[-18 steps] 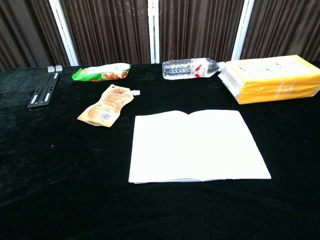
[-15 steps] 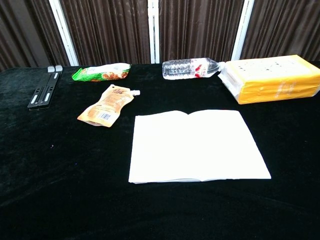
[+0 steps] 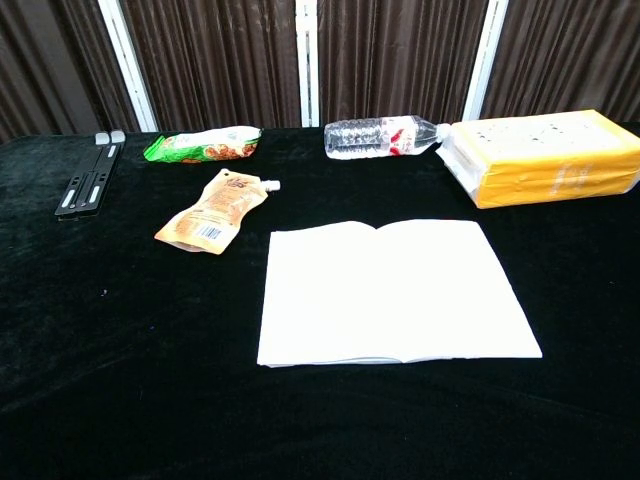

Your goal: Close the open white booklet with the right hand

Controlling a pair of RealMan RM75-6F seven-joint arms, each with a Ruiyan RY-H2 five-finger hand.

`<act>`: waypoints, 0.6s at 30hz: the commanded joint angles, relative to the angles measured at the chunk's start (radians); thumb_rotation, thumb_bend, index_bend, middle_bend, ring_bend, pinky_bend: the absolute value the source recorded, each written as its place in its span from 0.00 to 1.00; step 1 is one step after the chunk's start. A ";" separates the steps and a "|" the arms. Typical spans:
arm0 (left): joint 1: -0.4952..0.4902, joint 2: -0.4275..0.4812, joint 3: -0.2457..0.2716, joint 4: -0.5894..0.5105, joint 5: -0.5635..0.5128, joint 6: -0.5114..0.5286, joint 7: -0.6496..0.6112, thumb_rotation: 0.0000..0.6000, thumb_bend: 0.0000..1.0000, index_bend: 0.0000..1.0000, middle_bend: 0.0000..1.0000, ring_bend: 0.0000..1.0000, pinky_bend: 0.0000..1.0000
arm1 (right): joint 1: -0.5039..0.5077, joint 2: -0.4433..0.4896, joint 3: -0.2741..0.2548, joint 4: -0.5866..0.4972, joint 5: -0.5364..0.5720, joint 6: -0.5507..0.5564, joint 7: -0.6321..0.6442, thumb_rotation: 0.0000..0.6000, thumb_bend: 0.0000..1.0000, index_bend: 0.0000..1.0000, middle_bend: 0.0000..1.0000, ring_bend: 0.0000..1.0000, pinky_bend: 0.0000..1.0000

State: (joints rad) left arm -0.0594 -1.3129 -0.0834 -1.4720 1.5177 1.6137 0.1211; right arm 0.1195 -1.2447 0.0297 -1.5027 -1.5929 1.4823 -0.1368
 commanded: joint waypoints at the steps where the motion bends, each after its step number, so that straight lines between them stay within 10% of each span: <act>1: 0.004 0.004 0.002 -0.004 0.002 0.006 -0.001 1.00 0.19 0.00 0.00 0.00 0.00 | 0.007 -0.009 0.005 0.007 0.001 -0.006 -0.016 1.00 0.08 0.00 0.00 0.00 0.00; 18: -0.006 0.027 -0.019 -0.008 -0.038 -0.030 -0.070 1.00 0.19 0.00 0.00 0.00 0.00 | 0.243 -0.254 0.150 -0.157 0.205 -0.280 -0.198 1.00 0.09 0.00 0.00 0.00 0.00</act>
State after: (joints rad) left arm -0.0643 -1.2882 -0.1019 -1.4813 1.4815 1.5877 0.0555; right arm 0.3430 -1.4682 0.1696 -1.6388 -1.4143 1.2309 -0.3052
